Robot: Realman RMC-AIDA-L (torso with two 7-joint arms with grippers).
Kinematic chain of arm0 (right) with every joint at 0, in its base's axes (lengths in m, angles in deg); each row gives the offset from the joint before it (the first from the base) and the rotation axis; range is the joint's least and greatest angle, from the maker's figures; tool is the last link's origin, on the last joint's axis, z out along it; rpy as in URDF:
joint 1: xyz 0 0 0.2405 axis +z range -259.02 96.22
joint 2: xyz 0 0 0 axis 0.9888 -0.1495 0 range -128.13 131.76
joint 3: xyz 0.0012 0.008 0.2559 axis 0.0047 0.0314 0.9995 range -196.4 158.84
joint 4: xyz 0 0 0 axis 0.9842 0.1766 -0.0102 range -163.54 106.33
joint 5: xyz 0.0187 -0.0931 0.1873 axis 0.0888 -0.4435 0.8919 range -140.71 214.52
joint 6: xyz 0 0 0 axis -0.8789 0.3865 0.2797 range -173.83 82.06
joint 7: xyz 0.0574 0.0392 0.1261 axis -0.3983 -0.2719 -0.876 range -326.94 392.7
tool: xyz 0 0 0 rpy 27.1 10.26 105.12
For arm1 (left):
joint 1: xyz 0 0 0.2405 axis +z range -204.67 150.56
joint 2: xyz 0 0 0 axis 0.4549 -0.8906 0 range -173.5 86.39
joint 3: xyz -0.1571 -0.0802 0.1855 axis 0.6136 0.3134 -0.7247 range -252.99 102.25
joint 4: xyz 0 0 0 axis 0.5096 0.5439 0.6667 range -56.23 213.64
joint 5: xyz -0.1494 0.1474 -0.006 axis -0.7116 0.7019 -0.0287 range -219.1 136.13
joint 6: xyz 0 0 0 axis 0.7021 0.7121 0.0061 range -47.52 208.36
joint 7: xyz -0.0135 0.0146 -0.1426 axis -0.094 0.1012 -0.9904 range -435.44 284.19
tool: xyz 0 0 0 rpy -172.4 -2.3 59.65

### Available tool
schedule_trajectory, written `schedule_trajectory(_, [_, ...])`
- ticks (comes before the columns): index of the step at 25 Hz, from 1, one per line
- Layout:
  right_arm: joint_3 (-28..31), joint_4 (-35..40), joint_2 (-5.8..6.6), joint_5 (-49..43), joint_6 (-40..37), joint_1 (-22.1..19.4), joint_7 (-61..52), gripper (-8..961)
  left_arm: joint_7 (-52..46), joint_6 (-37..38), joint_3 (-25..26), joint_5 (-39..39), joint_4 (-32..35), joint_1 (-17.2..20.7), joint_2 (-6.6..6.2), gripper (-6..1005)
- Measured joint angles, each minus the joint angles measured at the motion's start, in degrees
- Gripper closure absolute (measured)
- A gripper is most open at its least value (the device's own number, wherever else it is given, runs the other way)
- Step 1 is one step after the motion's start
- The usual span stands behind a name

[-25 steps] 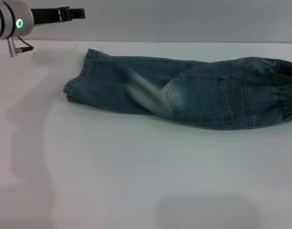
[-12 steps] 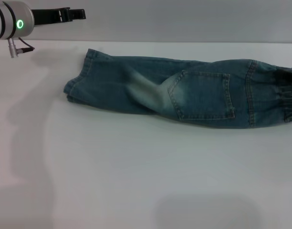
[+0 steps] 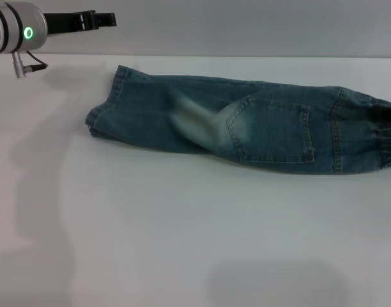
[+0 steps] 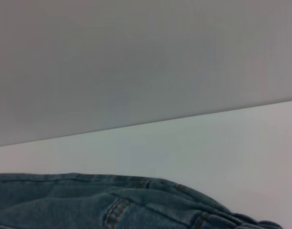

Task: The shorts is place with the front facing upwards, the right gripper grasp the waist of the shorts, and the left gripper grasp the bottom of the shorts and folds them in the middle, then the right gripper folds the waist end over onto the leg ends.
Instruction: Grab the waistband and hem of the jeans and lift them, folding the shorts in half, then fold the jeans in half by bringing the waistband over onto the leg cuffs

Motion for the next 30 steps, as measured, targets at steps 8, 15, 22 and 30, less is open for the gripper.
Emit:
schedule_trajectory(8, [0.7,7.4,0.72,-0.9,-9.4,-2.2,-4.1,346,0.0,0.0,0.2,0.0,0.0,0.2,0.36,166])
schedule_trajectory(15, [0.7,14.7,2.59,-7.2,-21.1,-2.0,-10.3,344,0.0,0.0,0.2,-0.1,0.4,0.3,0.38,166])
schedule_trajectory(22, [0.6,20.0,2.51,-7.0,-31.9,-1.6,-10.6,342,0.0,-0.3,0.2,-0.1,0.9,0.2,0.55,166])
schedule_trajectory(30, [-0.1,17.3,1.3,-7.4,-26.6,-0.8,-10.4,339,0.0,-0.7,0.3,-0.1,1.0,-0.2,1.03,166])
